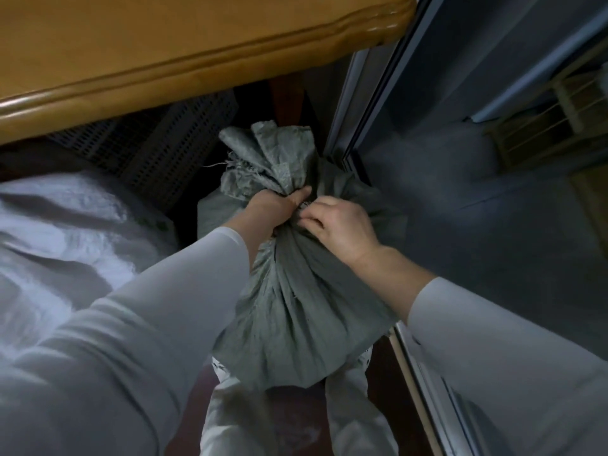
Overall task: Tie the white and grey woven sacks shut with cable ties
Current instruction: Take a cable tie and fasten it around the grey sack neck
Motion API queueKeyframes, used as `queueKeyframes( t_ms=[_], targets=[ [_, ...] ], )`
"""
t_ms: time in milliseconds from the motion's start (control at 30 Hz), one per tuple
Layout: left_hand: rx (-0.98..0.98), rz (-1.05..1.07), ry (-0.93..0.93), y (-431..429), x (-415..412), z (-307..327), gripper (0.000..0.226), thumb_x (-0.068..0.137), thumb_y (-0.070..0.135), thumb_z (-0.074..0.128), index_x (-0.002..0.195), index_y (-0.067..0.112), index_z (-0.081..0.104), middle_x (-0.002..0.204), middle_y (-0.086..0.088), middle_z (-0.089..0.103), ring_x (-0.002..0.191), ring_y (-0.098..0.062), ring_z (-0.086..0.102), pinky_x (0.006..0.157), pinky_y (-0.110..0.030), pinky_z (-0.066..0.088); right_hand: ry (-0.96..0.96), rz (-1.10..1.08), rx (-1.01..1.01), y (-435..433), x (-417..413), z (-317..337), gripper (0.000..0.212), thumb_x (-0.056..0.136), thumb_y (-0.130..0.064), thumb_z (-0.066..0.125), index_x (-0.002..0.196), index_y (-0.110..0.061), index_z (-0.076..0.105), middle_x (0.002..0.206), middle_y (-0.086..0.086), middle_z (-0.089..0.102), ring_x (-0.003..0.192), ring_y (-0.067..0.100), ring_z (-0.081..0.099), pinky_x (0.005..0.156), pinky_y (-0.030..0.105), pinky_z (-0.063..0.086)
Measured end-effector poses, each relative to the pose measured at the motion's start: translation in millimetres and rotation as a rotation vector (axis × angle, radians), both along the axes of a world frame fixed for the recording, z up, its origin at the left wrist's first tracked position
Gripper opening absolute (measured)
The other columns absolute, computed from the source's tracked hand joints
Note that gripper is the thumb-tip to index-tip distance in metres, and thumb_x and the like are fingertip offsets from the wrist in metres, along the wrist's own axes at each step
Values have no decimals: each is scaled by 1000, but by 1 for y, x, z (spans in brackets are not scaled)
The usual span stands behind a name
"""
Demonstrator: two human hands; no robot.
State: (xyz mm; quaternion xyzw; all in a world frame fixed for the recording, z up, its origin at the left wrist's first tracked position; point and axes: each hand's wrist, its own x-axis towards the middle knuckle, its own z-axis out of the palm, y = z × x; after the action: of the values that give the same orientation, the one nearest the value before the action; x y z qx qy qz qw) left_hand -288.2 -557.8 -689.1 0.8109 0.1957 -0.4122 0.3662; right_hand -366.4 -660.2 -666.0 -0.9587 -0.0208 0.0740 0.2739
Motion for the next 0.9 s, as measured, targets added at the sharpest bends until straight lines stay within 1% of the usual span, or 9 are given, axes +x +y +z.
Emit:
queueKeyframes(
  t_ms=[100,200,333,433,533,600,667,767,900],
  targets=[
    [16,-78,23,1,3,-3,78,74,65,60,119,2,56,104,-16,64,76,-25,59,59,-28,48,125,121,13,-12,5,-2,24,83,-20,63,99,-7,73,99,15,69,92,30,66,81,32,52],
    [30,-119,21,1,2,-5,77,78,63,57,120,-1,55,109,-19,64,89,-31,64,62,-29,45,160,185,-6,-18,11,-1,25,89,-20,59,111,-10,69,115,10,64,107,27,58,90,29,44],
    [19,-218,33,-2,1,-2,42,94,33,49,116,-3,55,105,-25,59,90,-33,62,54,-38,45,124,338,-121,-13,22,-4,23,94,-23,51,103,-5,61,110,14,56,99,32,56,81,44,46],
    [28,-249,54,1,3,-4,15,91,15,49,84,5,56,97,-19,56,79,-27,56,47,-29,36,92,472,-249,-13,24,-5,20,97,-22,41,108,-7,47,119,14,44,100,31,49,74,38,42],
    [14,-245,111,2,6,-4,29,91,35,54,79,8,55,89,-17,62,70,-27,56,46,-24,35,56,566,-282,-14,22,-5,25,99,-18,32,115,-7,47,123,15,45,101,32,50,75,37,39],
    [-28,-192,164,4,8,-5,49,84,59,54,75,11,52,66,-10,54,52,-20,44,45,-22,30,-17,664,-327,-15,21,-10,28,100,-19,29,118,-6,47,123,17,48,102,33,51,81,40,43],
    [-81,-186,248,7,12,-7,56,78,69,51,77,13,52,62,-6,47,49,-17,39,44,-21,27,48,666,-310,-14,21,-12,29,100,-22,31,119,-9,49,117,13,56,104,31,54,85,39,44],
    [-225,-136,347,14,15,-6,47,84,65,46,78,19,54,67,-2,51,58,-16,44,50,-23,28,86,641,-221,-15,26,-5,28,91,-17,42,107,-11,64,105,5,66,89,22,63,69,27,52],
    [-439,27,429,25,17,-1,31,85,45,42,73,18,51,62,-3,47,57,-17,42,55,-25,31,91,695,-293,-20,34,-6,33,98,-16,35,125,-7,50,127,14,52,113,31,51,89,39,44]
  ],
)
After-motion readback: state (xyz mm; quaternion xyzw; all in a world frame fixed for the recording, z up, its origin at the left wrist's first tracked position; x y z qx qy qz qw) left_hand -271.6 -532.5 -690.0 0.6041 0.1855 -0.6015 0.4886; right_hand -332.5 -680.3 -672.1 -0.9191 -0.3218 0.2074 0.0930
